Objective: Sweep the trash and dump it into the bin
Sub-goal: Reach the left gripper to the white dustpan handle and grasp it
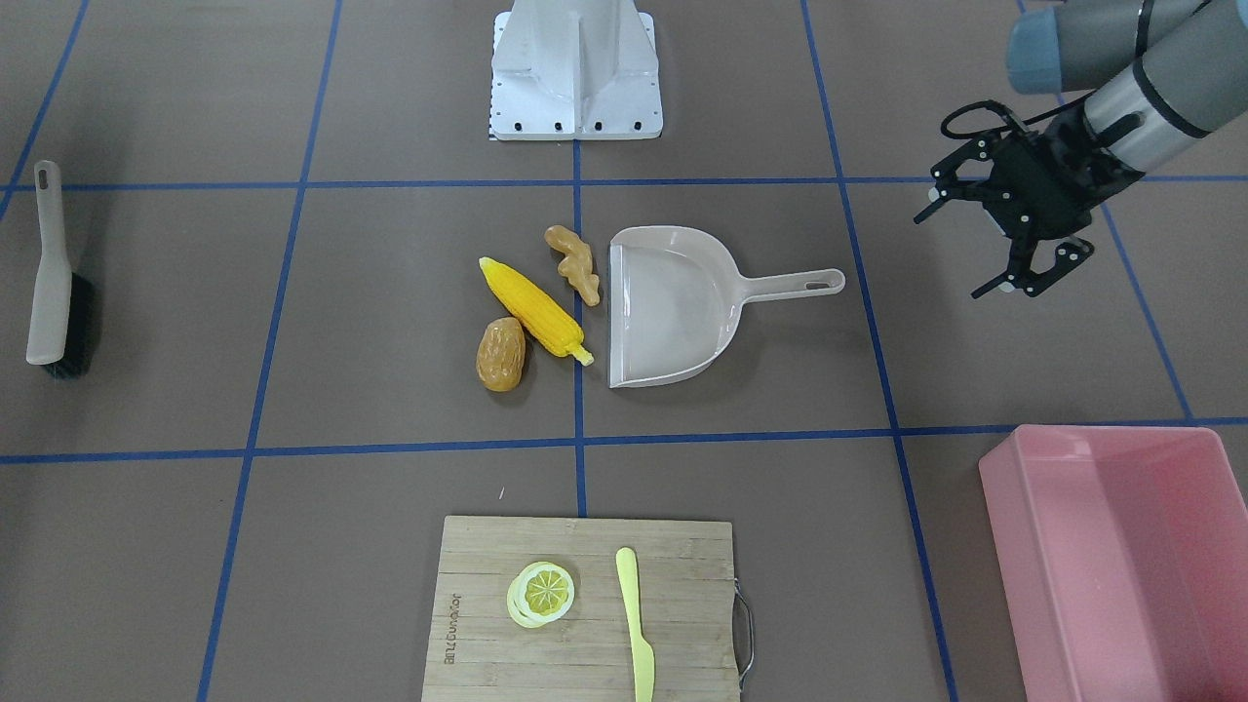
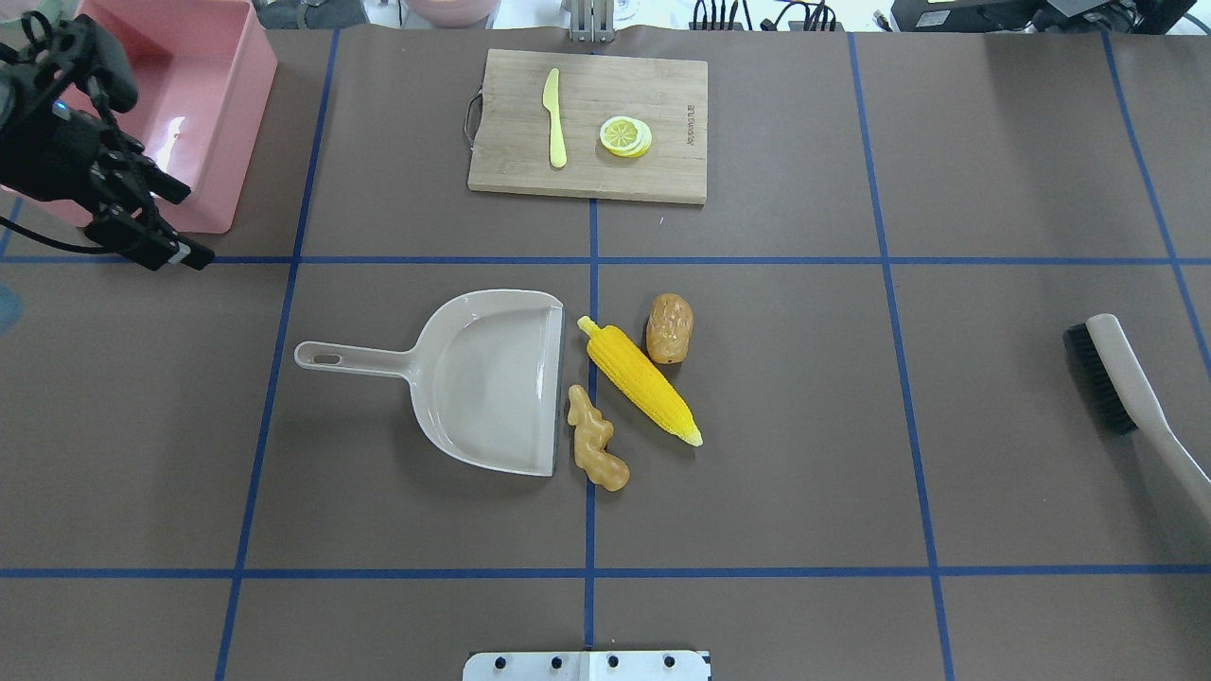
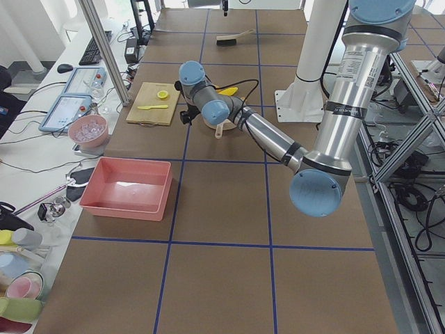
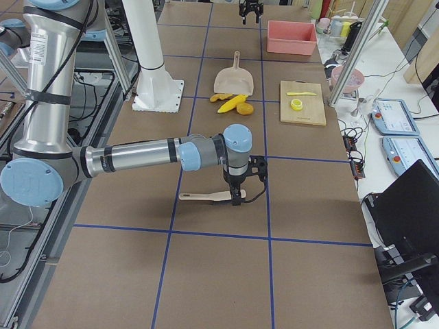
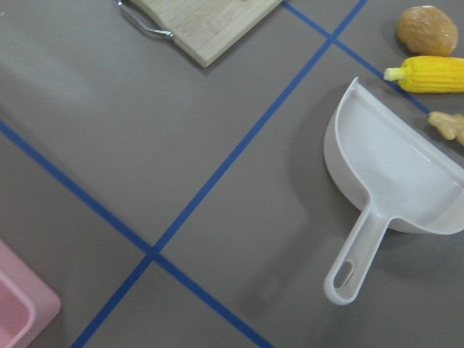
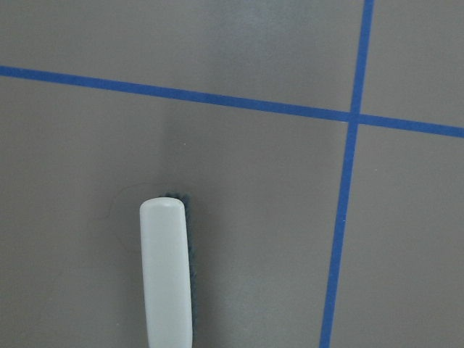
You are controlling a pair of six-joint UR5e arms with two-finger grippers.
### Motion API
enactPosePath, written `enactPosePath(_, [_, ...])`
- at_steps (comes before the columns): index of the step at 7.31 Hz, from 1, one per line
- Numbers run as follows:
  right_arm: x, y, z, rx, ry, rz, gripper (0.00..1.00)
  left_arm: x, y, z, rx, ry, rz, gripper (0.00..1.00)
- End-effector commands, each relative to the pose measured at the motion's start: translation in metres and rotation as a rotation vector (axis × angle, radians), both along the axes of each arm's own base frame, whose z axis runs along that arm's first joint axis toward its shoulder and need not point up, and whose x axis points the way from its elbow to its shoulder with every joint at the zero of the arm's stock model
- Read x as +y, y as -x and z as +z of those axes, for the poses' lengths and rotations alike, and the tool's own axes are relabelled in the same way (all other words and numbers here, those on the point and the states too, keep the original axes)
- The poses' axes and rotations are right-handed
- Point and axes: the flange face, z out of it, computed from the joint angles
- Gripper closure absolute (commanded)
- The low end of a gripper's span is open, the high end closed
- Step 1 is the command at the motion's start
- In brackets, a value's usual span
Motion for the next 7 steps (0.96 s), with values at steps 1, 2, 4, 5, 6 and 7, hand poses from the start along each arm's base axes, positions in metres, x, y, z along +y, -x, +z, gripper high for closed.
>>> enactPosePath(1, [0.002, 0.03, -0.007, -0.006, 0.021, -0.028, 0.0, 0.005, -0.029, -0.023, -0.008, -0.195, 0.087, 0.02])
enactPosePath(2, [0.005, 0.031, -0.009, -0.018, -0.009, -0.031, 0.0, 0.026, -0.08, -0.038, 0.009, -0.236, 0.178, 0.02])
enactPosePath(4, [0.052, 0.029, -0.003, -0.057, -0.022, -0.027, 0.0, 0.036, -0.109, -0.044, -0.012, -0.266, 0.19, 0.02])
enactPosePath(5, [0.065, 0.039, -0.004, -0.063, 0.013, -0.007, 0.0, 0.038, -0.119, -0.054, -0.026, -0.313, 0.165, 0.02])
enactPosePath(6, [0.072, 0.048, 0.0, -0.052, -0.009, -0.03, 0.0, 0.044, -0.133, -0.06, -0.034, -0.351, 0.154, 0.02])
enactPosePath(7, [0.085, 0.053, 0.008, -0.048, -0.005, -0.053, 0.0, 0.044, -0.14, -0.052, -0.035, -0.395, 0.13, 0.02])
